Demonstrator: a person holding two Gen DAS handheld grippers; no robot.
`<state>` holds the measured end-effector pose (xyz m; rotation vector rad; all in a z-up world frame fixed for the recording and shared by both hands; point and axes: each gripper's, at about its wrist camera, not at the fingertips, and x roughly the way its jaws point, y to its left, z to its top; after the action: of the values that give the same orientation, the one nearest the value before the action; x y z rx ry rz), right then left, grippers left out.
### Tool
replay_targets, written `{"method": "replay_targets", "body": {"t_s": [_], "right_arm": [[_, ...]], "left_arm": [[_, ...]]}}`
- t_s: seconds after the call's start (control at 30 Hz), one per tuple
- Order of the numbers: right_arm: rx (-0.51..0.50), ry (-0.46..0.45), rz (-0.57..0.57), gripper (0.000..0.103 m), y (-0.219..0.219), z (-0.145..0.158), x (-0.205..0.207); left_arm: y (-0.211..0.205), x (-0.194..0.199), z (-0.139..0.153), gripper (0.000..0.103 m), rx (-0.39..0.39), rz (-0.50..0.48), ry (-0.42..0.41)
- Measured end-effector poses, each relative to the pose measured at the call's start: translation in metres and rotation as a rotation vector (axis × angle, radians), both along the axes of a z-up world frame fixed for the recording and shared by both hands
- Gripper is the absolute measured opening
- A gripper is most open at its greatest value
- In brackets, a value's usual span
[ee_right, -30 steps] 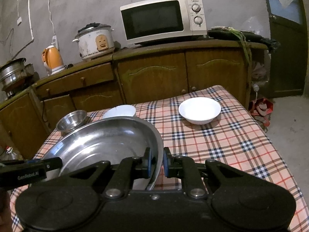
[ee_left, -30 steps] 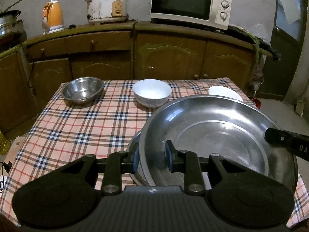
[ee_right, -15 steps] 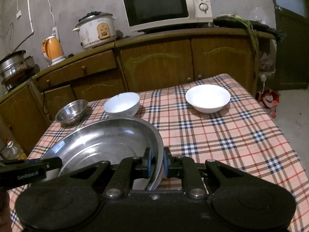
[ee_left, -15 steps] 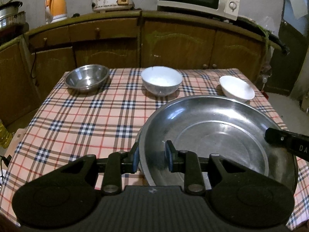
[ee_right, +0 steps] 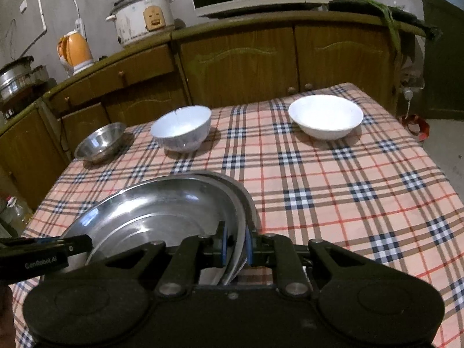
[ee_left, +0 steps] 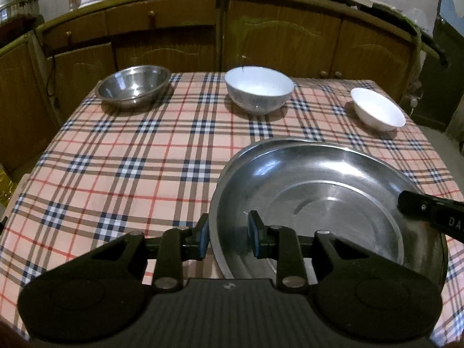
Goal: Organize plates and bowls
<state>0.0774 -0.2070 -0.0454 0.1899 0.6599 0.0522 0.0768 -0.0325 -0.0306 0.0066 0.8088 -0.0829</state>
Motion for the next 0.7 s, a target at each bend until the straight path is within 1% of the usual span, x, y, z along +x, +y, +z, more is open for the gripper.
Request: {"method": "replay_targets", "body": {"t_s": [0.33, 0.7], "right_arm": [[-0.022, 0.009, -0.003, 0.018, 0.002, -0.018, 0.035], [-0.045, 0.015, -0.001, 0.018, 0.003, -0.03, 0.069]], "left_arm": [[0.0, 0.028, -0.019, 0.028, -0.001, -0.007, -0.007], [0.001, 0.056, -0.036, 0.029, -0.004, -0.01, -0.013]]}}
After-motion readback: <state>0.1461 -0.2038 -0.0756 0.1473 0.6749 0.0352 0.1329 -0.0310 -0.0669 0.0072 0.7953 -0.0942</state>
